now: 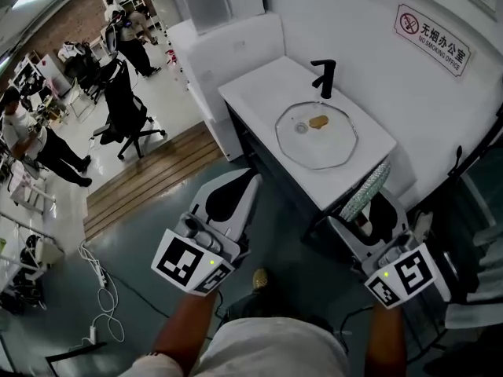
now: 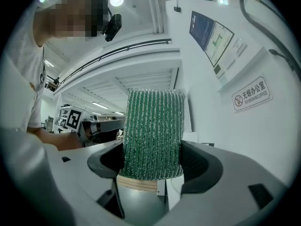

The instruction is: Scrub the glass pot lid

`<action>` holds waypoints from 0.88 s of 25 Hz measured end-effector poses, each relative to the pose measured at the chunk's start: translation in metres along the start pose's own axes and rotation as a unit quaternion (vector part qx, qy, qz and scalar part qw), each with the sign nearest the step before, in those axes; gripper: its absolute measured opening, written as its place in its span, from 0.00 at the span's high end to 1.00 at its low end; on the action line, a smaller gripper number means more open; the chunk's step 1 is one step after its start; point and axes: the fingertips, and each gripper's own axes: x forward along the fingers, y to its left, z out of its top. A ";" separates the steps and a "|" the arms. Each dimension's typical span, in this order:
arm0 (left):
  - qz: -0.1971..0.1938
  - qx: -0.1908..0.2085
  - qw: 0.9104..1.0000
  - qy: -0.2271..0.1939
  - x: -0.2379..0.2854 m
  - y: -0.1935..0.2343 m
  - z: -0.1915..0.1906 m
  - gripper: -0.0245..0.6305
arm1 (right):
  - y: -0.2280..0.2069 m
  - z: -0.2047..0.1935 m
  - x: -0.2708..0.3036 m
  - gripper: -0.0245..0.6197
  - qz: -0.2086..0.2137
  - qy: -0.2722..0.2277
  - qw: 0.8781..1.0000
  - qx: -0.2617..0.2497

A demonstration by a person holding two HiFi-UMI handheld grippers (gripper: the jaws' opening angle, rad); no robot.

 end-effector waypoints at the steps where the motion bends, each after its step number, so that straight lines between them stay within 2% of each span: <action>1: -0.004 0.001 1.000 0.001 0.005 0.011 -0.001 0.94 | -0.004 0.000 0.010 0.42 -0.006 0.001 1.000 0.000; 12: -0.054 -0.014 0.998 0.003 0.050 0.111 -0.019 0.94 | -0.036 -0.006 0.106 0.42 -0.061 0.016 0.998 -0.005; 22: -0.061 -0.041 0.997 0.007 0.072 0.160 -0.040 0.94 | -0.050 -0.015 0.148 0.42 -0.077 0.039 0.996 -0.009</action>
